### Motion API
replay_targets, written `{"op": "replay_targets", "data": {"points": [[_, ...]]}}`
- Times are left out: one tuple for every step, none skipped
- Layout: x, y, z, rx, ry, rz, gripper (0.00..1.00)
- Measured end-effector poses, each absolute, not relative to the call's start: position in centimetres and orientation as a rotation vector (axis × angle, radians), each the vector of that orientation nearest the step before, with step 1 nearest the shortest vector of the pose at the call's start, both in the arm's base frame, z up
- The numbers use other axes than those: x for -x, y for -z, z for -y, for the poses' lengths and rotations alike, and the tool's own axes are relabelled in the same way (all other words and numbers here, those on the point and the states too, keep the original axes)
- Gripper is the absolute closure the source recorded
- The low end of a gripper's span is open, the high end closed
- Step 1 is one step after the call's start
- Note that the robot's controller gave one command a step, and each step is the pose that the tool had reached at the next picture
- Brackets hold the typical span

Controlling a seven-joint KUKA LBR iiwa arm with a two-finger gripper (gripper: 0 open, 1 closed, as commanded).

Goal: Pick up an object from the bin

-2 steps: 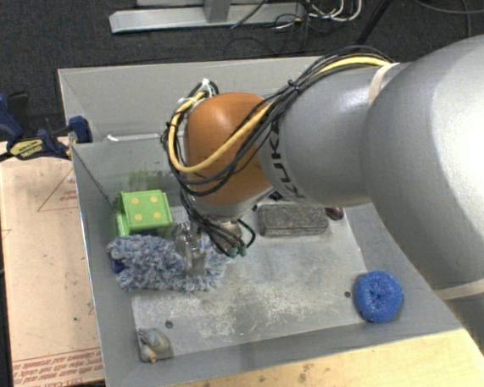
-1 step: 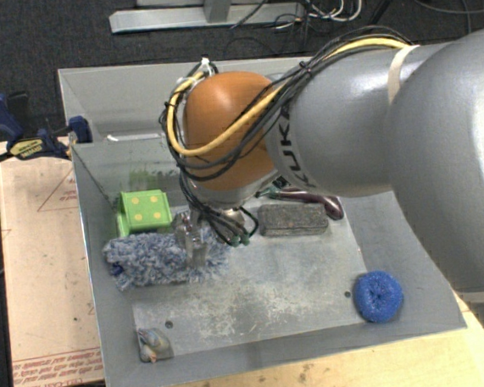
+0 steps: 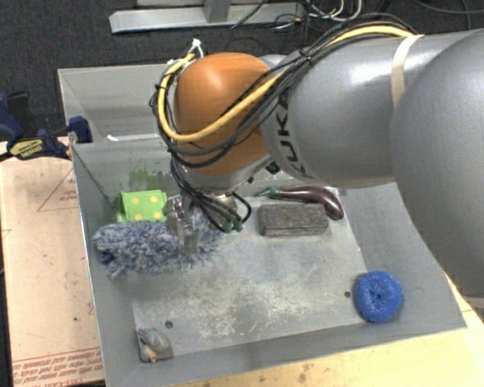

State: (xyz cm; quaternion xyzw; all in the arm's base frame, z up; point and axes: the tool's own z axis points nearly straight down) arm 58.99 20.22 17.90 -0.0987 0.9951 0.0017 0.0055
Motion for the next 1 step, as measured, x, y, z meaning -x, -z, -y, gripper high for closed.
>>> {"op": "replay_targets", "data": {"points": [[-58.67,-20.06,-19.12,0.333,0.000,-3.134,1.00]]}}
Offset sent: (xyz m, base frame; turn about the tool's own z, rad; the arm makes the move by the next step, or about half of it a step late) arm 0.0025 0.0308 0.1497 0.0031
